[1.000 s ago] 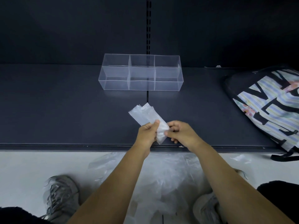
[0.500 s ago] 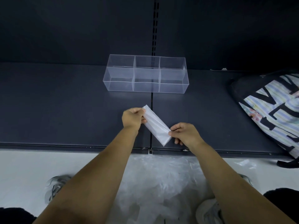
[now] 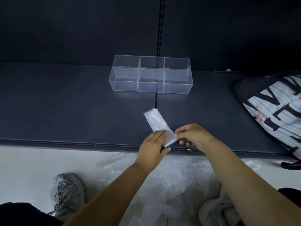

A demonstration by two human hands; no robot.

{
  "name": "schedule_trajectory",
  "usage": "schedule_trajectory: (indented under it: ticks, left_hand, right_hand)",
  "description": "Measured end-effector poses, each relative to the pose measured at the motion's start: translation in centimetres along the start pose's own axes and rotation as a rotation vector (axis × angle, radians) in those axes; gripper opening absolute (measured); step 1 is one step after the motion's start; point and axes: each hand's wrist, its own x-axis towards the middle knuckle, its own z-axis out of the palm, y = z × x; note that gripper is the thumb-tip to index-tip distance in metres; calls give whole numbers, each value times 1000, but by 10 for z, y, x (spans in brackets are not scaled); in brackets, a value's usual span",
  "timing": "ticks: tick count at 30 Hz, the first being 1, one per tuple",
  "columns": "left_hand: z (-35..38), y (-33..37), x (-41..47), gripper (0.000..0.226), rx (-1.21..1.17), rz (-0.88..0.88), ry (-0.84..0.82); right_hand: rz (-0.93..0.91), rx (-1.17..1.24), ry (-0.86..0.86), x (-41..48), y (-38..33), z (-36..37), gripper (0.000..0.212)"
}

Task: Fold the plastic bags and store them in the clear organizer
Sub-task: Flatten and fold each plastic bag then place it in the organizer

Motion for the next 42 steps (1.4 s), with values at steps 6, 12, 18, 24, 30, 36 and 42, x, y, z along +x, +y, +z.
schedule_trajectory:
  ticks: [6, 12, 18, 24, 30, 36, 42]
  left_hand:
    - [-14, 7, 7, 38, -30, -62, 33]
    - [-30, -1, 27, 25, -99, -175, 7]
    - [-31, -13, 41, 30, -243, -269, 2]
    - [-30, -20, 60, 30, -604, -581, 145]
    - [-27, -21, 57, 27, -105, -501, 411]
    - [-7, -38, 48, 60, 428, -188, -111]
    - [-8, -47, 47, 77, 417, -204, -146]
  right_hand:
    - [-241, -199, 30, -19, 1, -21, 50]
    - [-515, -388, -152, 0, 0, -1, 67]
    - [-489, -218, -47, 31, -7, 10, 7]
    - [-406, -180, 157, 49, -13, 28, 5]
    - [-330, -324, 253, 53, -23, 36, 9]
    - [-314, -366, 315, 49, -25, 42, 8]
    - [-455, -576, 590, 42, 10, 61, 29]
